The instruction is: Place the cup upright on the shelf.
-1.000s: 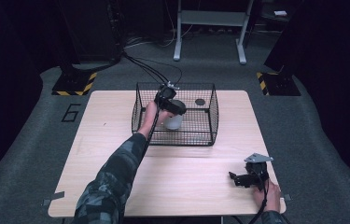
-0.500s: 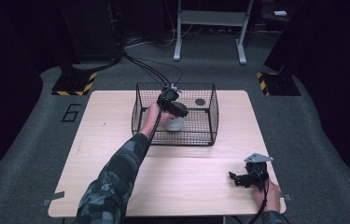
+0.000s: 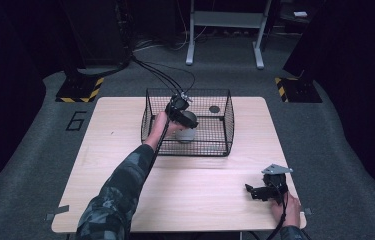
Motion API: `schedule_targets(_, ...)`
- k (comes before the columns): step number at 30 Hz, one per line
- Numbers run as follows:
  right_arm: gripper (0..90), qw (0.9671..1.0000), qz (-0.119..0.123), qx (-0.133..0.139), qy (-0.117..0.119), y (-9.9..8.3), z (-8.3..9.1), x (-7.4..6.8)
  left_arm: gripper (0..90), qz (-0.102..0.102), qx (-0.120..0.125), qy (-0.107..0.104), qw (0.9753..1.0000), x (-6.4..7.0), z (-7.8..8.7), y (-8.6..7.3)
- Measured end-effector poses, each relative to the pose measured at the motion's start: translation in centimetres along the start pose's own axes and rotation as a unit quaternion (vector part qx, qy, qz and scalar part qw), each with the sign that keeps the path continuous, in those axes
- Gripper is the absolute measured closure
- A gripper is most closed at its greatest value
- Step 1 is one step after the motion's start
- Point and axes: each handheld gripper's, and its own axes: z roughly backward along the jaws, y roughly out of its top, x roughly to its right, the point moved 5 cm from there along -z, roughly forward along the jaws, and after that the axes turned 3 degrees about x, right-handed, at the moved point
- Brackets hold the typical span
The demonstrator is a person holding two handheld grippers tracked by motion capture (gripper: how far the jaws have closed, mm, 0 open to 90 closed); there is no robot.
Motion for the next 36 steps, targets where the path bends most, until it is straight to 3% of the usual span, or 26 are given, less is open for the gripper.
schedule_targets(7, 0.0, 1.0, 0.0, 0.0, -0.001, 0.0, 0.0, 0.0, 5.3, 0.005, 0.005, 0.005, 1.0, 0.1, 0.3, -0.3)
schedule_targets(15, 0.0, 1.0, -0.001, 0.0, 0.0, 0.0, 0.0, 0.0, 0.0, 0.025, 0.02, -0.003, 0.9995, 0.0, 1.4, 0.0)
schedule_targets(26, 0.0, 1.0, 0.004, 0.0, 0.0, 0.0, 0.0, 0.1, 0.0, 0.011, 0.049, -0.02, 0.9985, 0.8, 5.8, 1.1)
schedule_targets(36, 0.0, 1.0, 0.002, 0.0, 0.0, 0.0, 0.0, 0.0, 0.0, -0.007, 0.071, -0.022, 0.9972, 1.9, 9.9, 1.0)
